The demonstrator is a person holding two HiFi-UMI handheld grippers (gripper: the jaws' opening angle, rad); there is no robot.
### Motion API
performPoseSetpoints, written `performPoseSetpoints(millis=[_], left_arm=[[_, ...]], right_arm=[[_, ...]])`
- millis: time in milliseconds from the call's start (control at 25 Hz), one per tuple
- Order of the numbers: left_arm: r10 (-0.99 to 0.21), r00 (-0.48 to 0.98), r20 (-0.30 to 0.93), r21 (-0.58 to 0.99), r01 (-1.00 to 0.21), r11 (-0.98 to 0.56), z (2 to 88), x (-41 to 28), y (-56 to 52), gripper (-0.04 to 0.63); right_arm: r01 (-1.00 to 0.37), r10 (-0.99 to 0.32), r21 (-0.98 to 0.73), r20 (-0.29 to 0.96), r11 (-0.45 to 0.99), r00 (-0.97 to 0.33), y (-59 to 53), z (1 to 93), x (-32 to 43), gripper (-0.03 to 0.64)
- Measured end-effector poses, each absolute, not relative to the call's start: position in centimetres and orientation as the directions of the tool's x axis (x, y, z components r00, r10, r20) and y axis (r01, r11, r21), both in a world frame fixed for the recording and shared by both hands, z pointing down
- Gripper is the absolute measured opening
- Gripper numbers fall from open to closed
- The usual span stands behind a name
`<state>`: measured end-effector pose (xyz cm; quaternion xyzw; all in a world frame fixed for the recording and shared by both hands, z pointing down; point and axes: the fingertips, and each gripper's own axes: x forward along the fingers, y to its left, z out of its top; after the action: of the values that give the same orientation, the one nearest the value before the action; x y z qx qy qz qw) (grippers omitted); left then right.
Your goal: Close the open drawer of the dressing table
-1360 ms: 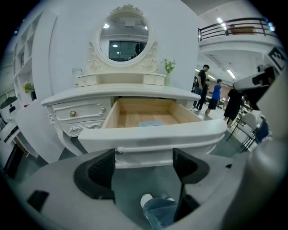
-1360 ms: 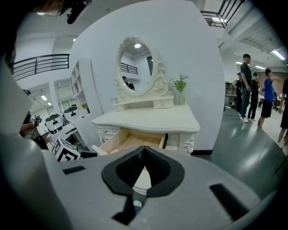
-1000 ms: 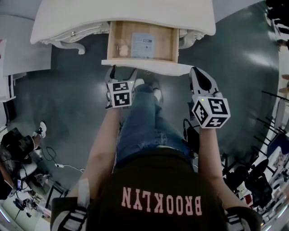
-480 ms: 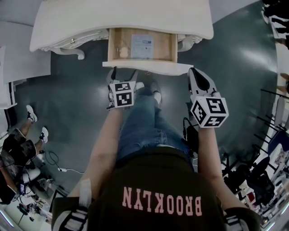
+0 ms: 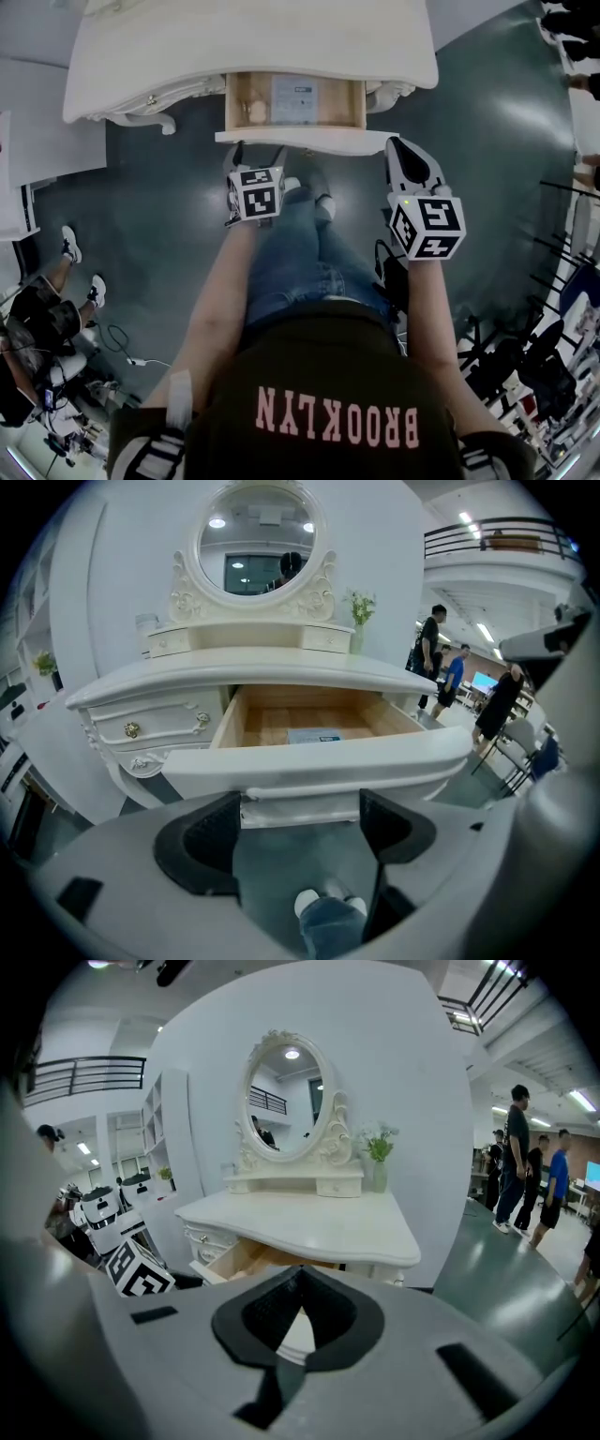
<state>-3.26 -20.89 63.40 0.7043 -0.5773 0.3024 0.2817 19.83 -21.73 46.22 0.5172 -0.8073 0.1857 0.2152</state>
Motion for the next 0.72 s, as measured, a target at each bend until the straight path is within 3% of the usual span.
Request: performPoseSetpoints(millis=[720], left_arm=[[-0.631,0.18,0.754,0.096,-0.982,-0.165,62.7,-3.0,-25.1,0.371]], right_arm=[[-0.942,-0.774,-0.12,0.543,0.313,-0.326,-23.5,47.2,19.9,-0.003]])
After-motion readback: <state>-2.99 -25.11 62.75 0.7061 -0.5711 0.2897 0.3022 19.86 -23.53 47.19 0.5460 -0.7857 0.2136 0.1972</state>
